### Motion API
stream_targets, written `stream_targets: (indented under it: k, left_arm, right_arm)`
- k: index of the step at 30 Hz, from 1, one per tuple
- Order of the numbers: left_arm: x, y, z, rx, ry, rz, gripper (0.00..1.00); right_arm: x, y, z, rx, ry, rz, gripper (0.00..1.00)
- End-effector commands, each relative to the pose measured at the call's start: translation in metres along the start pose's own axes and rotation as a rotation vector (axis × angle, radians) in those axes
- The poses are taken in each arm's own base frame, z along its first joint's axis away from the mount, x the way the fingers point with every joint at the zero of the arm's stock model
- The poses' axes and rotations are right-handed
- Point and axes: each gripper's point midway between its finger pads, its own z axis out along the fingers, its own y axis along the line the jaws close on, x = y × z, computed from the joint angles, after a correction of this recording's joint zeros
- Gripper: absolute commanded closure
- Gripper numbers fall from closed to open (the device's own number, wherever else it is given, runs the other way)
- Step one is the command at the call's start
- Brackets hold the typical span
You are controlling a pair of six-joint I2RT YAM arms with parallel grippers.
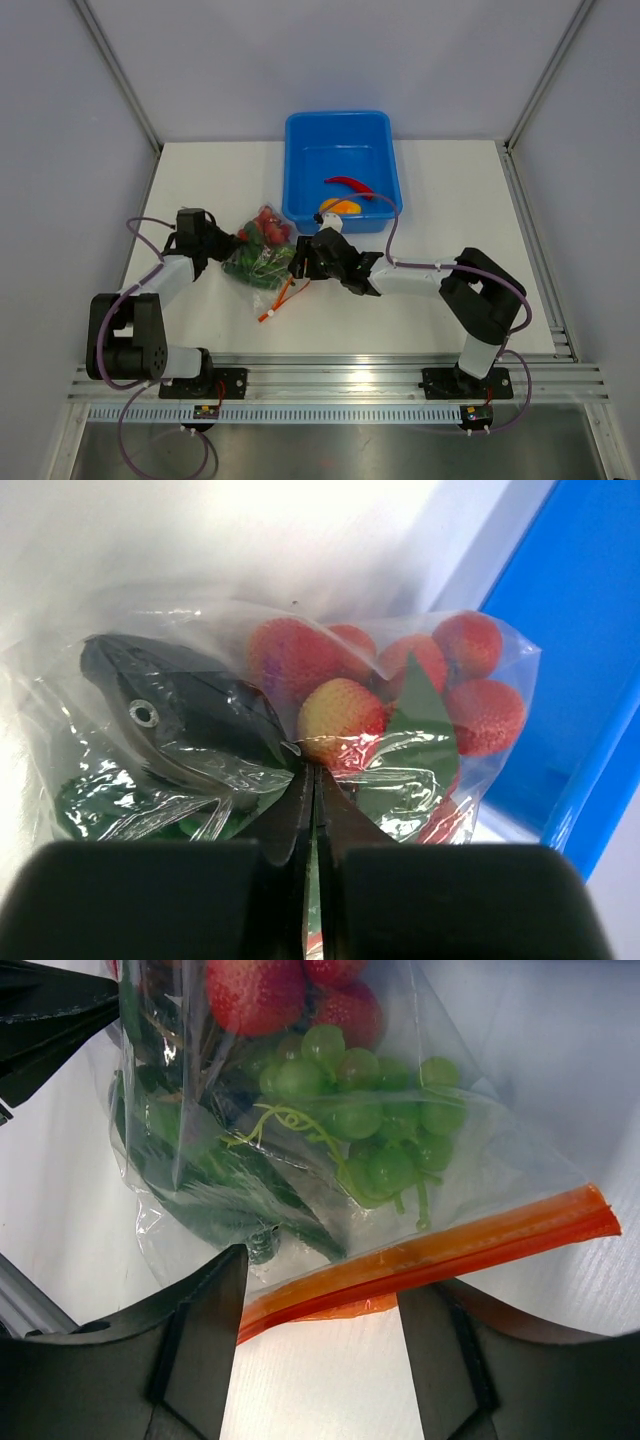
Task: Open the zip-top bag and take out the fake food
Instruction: Pick up the fake fruit from the zipper food storage bag.
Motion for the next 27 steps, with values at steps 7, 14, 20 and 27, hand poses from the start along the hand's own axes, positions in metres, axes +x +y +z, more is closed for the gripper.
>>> stream_targets:
  k: [7,14,20,27]
  left_arm:
    - [-0.010,-0.019,-0.017,0.095,-0.056,0.027,1.00]
    - [-0.031,-0.003,-0.045,0.031,-0.225,0.005,0.91]
    - [-0.045,0.001,-0.061,0.006,-0.289,-0.010,0.65]
    - [-0.052,-0.001,-0.082,0.029,-0.357,-0.015,0.64]
  right_arm:
    - [-0.024,0.019,0.010,-0.042,-0.096,-0.024,0.52]
    - [-0.028,0.024,0.016,-0.052,-0.109,-0.030,0.63]
    - [-0.038,0.036,0.027,-0.061,-0.117,-0.051,0.66]
    - [-0.041,0.063,0.052,-0.123,-0.073,-0.073,0.67]
